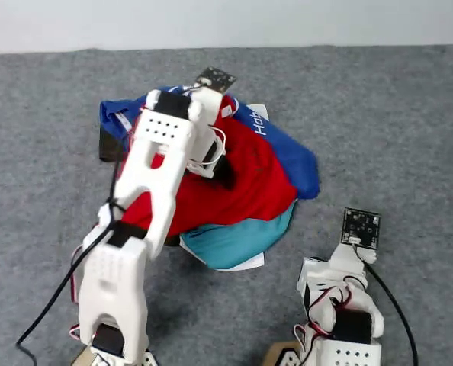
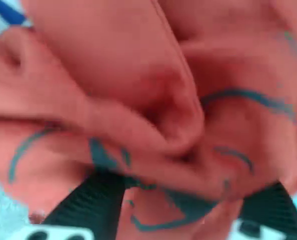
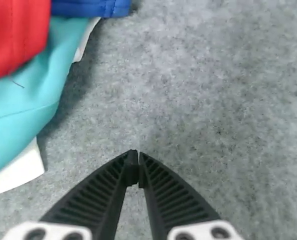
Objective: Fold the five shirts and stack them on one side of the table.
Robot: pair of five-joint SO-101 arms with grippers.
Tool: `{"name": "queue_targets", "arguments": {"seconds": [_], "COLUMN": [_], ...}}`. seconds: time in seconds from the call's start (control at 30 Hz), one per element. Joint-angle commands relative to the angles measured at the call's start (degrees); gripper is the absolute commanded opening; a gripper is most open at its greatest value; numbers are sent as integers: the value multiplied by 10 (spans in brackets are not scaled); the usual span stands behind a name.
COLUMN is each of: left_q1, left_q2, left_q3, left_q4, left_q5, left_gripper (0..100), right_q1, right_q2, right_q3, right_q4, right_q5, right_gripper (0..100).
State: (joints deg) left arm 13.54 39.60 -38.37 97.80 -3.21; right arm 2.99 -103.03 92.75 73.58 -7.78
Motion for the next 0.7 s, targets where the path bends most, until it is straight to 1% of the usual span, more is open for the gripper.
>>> {"name": "queue_targets", "arguments": {"seconds": [0.0, 0.07, 0.17, 0.23, 0.37, 0.5, 0.67], "left_q1": [-10, -11, -11, -18, -69, -146, -269], "left_q2": [61, 94, 124, 125, 66, -25, -135], "left_q3": [-73, -107, -159, -167, -167, -165, -165], "left_q4": [-10, -6, 25, 29, 29, 29, 29], "left_q5": [23, 16, -6, 0, 42, 49, 48], "left_gripper": [287, 196, 6, 10, 3, 3, 3], "right_q1": [7, 7, 7, 7, 7, 7, 7], "right_q2": [-1, -1, -1, -1, -1, -1, -1], "right_q3": [-4, -4, -4, -4, -4, -4, -4], "right_q4": [-11, -11, -11, -10, -9, -10, -11], "right_q5": [-5, -5, -5, -5, -5, -4, -4], "right_gripper": [9, 9, 9, 9, 9, 9, 9]}}
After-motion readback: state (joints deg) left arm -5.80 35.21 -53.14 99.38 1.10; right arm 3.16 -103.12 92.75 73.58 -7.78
